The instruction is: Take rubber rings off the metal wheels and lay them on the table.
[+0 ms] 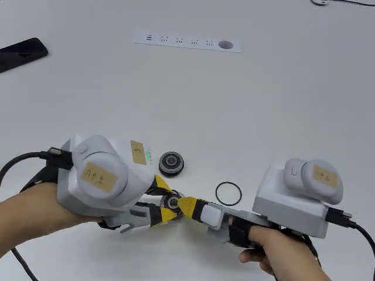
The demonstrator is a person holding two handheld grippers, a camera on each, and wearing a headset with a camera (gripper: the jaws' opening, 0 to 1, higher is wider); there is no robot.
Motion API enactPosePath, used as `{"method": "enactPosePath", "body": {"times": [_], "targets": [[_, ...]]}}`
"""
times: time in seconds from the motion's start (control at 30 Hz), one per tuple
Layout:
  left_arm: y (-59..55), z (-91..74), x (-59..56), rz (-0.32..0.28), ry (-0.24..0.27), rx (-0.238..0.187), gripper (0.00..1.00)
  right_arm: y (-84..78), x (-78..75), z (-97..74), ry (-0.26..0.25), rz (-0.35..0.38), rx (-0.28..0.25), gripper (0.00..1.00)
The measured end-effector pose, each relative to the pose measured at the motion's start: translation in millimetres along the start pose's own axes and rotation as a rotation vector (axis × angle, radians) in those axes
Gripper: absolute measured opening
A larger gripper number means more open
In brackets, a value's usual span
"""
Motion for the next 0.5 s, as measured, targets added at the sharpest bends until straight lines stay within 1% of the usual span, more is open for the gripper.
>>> {"method": "enactPosePath", "body": {"times": [0.07,0.17,0.27,0.43,0.5], "targets": [[-1.0,-3.5,1.0,-0.008,0.006,-0.005,0.21,0.4,1.2,-0.1,0.006,0.001,-0.002,0.02],[-7.3,-9.1,3.6,-0.041,0.012,0.0,0.21,1.3,4.1,-0.5,0.025,0.006,-0.004,0.02],[-10.3,-14.9,7.8,-0.065,0.029,-0.009,0.21,2.7,5.8,-2.1,0.038,0.017,-0.008,0.02],[-5.4,-26.0,17.8,-0.098,0.067,-0.054,0.23,10.4,7.5,-7.7,0.047,0.041,-0.038,0.02],[-3.4,-28.5,19.9,-0.097,0.073,-0.065,0.24,12.9,6.9,-9.5,0.046,0.047,-0.047,0.02]]}}
Point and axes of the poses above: the centre of the closed fingertips' face, and the gripper's own axes: z roughly forward along the fingers, x roughly to its left, y roughly out of its top, the point moved 2 cm from there along -z, roughly backward along the fingers, and after that the axes turned 12 degrees about -z, right-handed, at the moved point
